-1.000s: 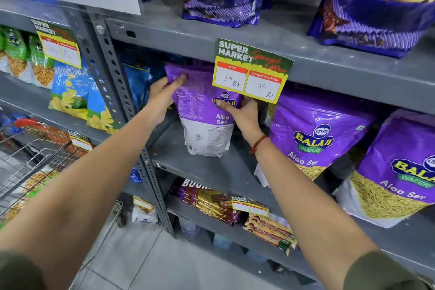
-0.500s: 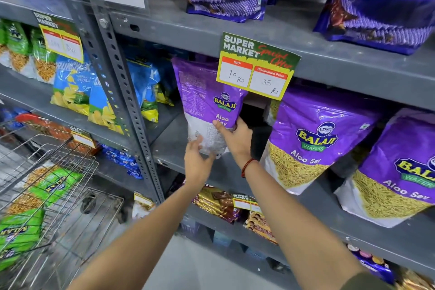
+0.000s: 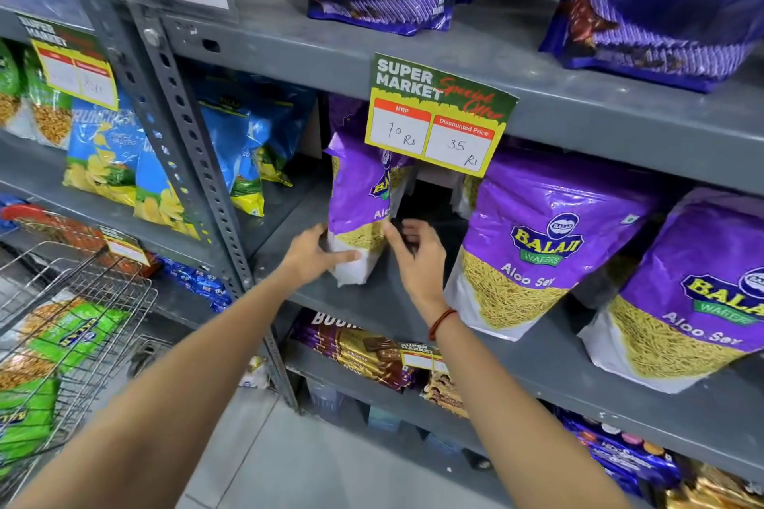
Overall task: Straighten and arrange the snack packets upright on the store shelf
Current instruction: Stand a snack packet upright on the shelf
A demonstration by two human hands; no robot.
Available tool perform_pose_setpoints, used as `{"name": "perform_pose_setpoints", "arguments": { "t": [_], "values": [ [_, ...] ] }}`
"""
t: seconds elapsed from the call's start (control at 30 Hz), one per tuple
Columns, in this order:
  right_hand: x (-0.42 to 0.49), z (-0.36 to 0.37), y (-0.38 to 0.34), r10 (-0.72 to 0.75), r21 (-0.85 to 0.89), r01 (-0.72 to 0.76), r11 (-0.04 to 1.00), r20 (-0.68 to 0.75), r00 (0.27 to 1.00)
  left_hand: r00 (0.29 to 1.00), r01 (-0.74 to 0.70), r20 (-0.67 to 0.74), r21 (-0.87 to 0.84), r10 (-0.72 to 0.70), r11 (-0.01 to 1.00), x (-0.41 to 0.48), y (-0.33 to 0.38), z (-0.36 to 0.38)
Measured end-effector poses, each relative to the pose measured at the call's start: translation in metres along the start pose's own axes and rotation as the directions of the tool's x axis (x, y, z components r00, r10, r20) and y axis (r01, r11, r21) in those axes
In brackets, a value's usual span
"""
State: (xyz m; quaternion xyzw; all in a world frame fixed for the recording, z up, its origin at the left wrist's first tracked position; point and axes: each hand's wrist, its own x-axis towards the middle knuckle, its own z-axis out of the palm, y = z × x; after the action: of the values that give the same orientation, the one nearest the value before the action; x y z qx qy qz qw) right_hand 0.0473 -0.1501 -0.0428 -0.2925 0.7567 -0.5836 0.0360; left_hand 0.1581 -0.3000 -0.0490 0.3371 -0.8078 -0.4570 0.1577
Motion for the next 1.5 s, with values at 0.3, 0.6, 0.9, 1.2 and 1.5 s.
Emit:
{"name": "perform_pose_setpoints", "arguments": {
  "t": [0.3,0.6,0.9,1.2,1.5],
  "values": [
    [0.04,0.003,0.032,0.225,0.004,-0.239,0.971,0.33,0.917,0.994,0.038,-0.087,-0.266,-0.063,0.963,0.033,-0.022,-0.035],
    [0.069,0.036,0.045,0.213,0.131,-0.316,0.94,0.499,0.84,0.997,-0.058,-0.064,-0.322,0.04,0.945,0.022,-0.02,-0.012],
    [-0.001,0.047,0.033,0.133,0.161,-0.156,0.975,0.143,0.981,0.962,-0.076,0.23,-0.283,0.145,0.956,0.023,-0.027,-0.035],
    [-0.019,0.04,0.031,0.086,0.071,-0.095,0.993,0.121,0.989,0.982,-0.041,0.169,-0.234,0.082,0.971,0.005,-0.048,-0.03],
    [-0.014,0.038,0.024,0.081,0.006,-0.083,0.997,0.181,0.98,0.998,-0.027,0.058,-0.209,0.04,0.978,0.007,-0.044,-0.022]
  ]
}}
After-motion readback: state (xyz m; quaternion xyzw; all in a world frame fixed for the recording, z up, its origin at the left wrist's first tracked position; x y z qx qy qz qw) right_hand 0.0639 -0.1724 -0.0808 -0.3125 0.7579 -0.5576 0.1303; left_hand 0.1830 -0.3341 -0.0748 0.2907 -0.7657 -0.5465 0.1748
